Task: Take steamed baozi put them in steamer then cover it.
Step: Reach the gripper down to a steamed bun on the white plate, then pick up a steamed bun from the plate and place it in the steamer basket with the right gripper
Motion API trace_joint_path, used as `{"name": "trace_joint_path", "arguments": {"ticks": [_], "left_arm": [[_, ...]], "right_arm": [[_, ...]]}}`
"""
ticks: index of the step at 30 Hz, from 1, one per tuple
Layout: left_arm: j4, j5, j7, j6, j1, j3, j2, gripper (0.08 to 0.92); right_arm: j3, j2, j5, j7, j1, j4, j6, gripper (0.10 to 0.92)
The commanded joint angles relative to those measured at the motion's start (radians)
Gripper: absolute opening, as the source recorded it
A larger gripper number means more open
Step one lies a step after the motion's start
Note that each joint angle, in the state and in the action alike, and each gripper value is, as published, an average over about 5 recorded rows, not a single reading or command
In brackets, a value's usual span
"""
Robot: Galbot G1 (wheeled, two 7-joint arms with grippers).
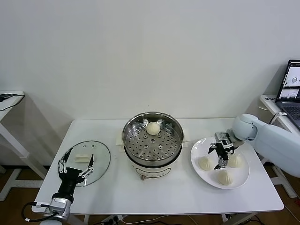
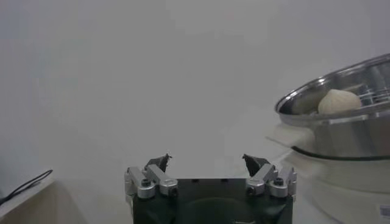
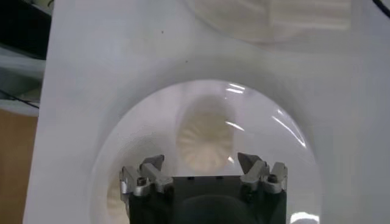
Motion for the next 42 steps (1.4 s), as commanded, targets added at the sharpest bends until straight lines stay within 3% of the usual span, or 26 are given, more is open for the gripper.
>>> {"name": "trace_joint_path", "arguments": {"ticks": [1, 21, 32, 42], "left_arm": [[0.004, 0.001, 0.001, -0.001, -0.001, 0.001, 0.000, 0.823], [0.016, 0.003, 0.002, -0.004, -0.007, 0.005, -0.004, 0.823], [0.019, 0.005, 0.004, -0.010, -0.005, 0.003, -0.004, 0.823], [0.012, 0.006, 0.003, -0.007, -0.003, 0.008, -0.006, 0.823]], "right_arm": [[0.031, 0.016, -0.020, 0.022, -0.055, -0.027, -0.014, 0.823], [0.048, 0.052, -0.041, 0.039, -0.069, -0.050, -0.005, 0.822], [0.049, 0.068, -0.052, 0.037, -0.069, -0.060, 0.000, 0.712], [0.032, 0.016, -0.015, 0.014, -0.027, -0.013, -0.007, 0.685]]}}
